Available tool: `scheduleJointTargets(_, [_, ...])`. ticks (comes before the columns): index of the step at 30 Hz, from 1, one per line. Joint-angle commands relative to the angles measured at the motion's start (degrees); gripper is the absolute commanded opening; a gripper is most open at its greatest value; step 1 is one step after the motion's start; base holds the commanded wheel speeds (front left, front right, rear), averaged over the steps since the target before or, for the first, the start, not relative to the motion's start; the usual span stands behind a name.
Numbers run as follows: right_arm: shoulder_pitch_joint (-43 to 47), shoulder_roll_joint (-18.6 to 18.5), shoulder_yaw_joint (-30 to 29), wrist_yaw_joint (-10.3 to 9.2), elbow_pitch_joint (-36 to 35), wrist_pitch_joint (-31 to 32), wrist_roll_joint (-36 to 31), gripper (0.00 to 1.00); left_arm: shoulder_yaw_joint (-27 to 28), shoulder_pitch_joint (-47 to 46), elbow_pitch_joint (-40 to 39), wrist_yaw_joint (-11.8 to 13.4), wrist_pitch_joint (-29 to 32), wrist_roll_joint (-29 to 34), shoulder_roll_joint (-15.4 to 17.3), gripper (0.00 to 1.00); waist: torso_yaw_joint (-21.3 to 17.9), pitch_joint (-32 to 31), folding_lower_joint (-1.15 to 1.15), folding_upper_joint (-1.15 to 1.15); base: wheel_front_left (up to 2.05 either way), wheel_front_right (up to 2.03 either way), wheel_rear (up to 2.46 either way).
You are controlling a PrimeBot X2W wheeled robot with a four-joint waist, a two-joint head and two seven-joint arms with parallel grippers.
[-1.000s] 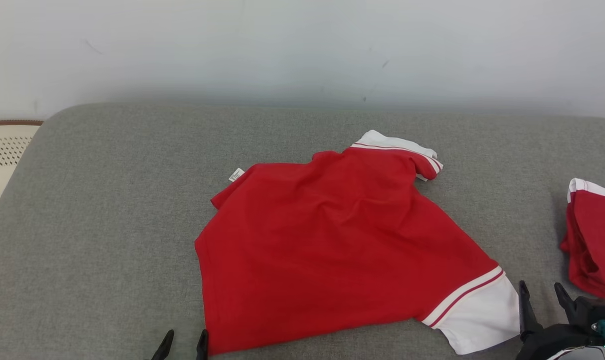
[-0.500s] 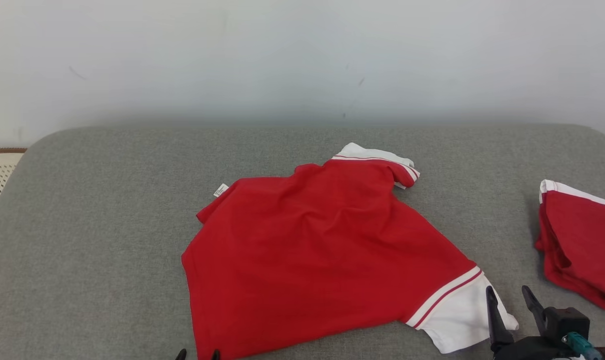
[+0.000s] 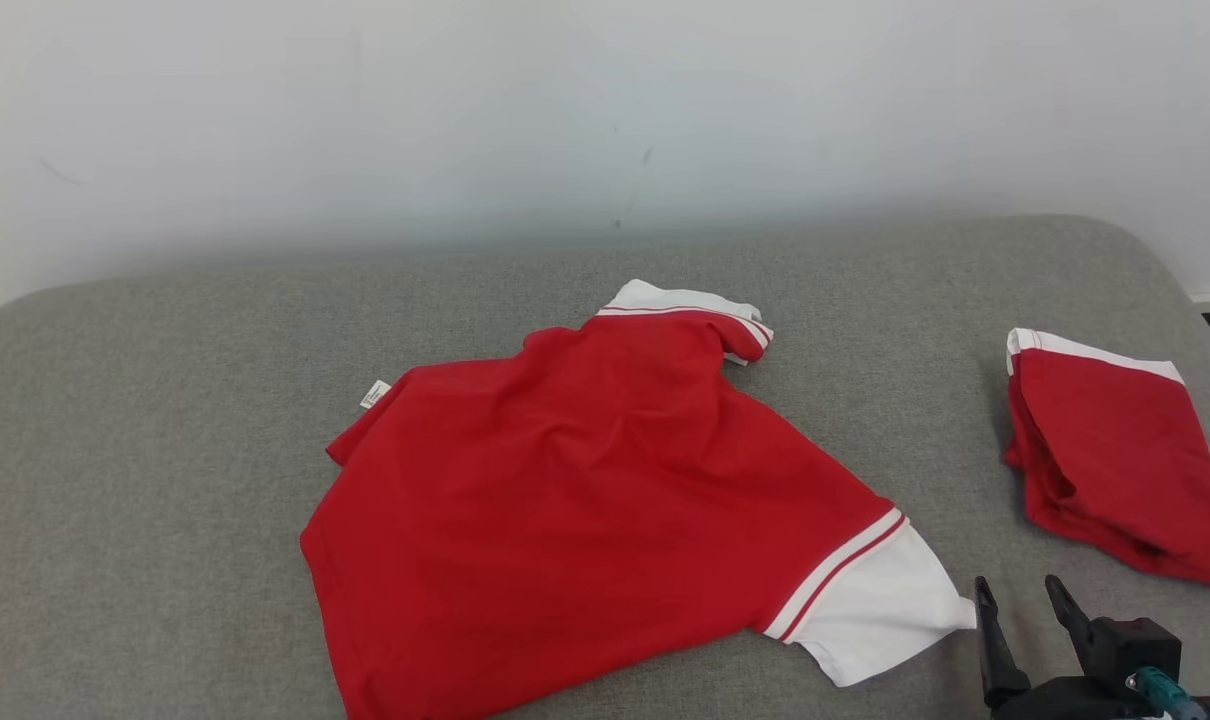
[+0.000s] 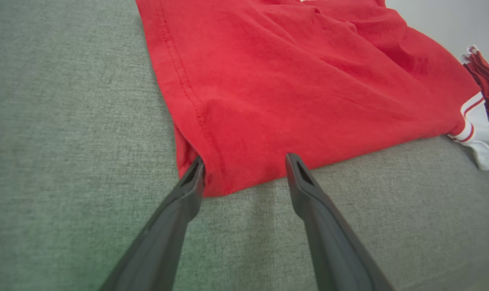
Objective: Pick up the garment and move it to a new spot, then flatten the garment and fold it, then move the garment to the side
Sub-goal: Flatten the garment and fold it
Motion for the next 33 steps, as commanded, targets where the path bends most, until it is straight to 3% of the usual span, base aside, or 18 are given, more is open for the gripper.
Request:
scheduleJointTargets(1, [0.8,-0.3,0.2,-0.08,0.1,0.0,0.4,1.0,0.3,0.2,0.2,0.2,0.0,-0.6,0.1,0.87,-0.7,0.5,0.0,0.0,0.0,0.0,0.0])
scheduleJointTargets(3, [0.8,-0.3,0.1,-0.08,0.1,0.0,0.5,1.0,0.8,0.1,0.3,0.5,0.0,-0.3,0.1,1.0,-1.0,0.7,0.0,0.0,0.0,0.0,0.0])
scheduleJointTargets(11, [0.3,-0.3,0.2,-0.08,0.1,0.0,0.6,1.0,2.8,0.9,2.3,0.6,0.0,0.0,0.1,1.0,-1.2,1.2,0.0,0.0,0.0,0.0,0.0])
scheduleJointTargets(12, [0.2,-0.3,0.3,-0.08,0.0,0.0,0.6,1.0,3.0,0.9,2.6,0.3,0.0,-0.1,0.1,0.75,-1.1,1.2,0.0,0.0,0.0,0.0,0.0])
scheduleJointTargets(13, [0.2,-0.1,0.4,-0.08,0.0,0.0,0.6,1.0,3.1,0.8,2.8,0.1,0.0,-0.3,0.1,0.38,-1.1,1.2,0.0,0.0,0.0,0.0,0.0])
scheduleJointTargets(15, [0.2,0.0,0.9,-0.08,0.0,0.0,0.7,1.0,3.2,0.4,2.9,-0.1,0.0,-0.3,0.0,0.0,-0.9,1.3,0.0,0.0,0.0,0.0,0.0])
scheduleJointTargets(33, [0.7,0.3,5.1,-0.08,5.9,0.0,4.4,1.0,9.8,1.1,0.5,1.7,0.0,5.1,0.1,0.0,1.3,0.7,0.0,0.0,0.0,0.0,0.0])
